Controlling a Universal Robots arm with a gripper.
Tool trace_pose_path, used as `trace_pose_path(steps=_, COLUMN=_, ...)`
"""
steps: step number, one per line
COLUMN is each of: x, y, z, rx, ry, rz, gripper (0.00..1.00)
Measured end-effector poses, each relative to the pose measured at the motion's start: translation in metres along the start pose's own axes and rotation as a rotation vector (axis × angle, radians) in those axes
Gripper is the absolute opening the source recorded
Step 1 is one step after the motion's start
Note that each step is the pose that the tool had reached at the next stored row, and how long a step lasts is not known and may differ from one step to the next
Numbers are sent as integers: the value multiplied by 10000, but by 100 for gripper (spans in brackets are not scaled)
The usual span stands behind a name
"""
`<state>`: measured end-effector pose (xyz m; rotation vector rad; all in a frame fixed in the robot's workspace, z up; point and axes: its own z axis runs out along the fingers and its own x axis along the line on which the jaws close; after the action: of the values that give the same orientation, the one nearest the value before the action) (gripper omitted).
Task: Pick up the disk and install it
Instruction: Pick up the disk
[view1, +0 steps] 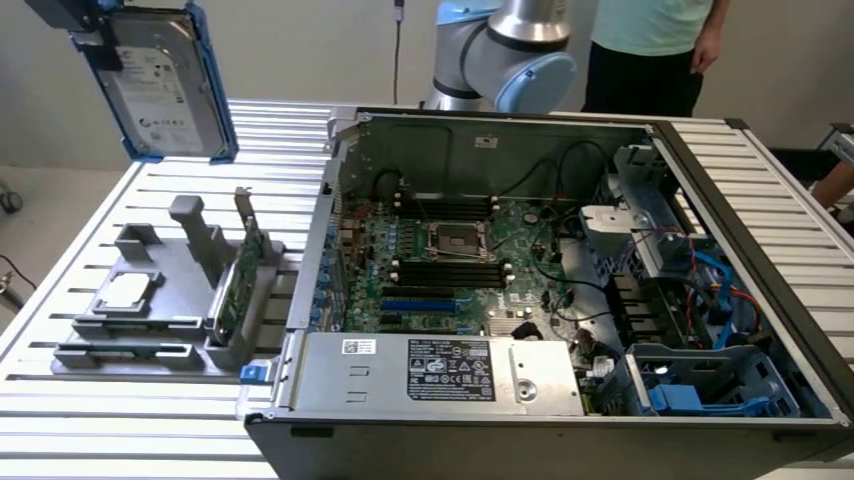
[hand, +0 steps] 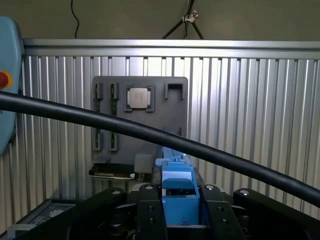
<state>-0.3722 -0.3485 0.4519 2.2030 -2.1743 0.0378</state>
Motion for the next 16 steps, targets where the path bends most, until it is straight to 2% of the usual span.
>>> trace_pose_path(steps=16, x=186, y=-720, z=-178, rx=-153, ry=-3, rz=-6, gripper=32)
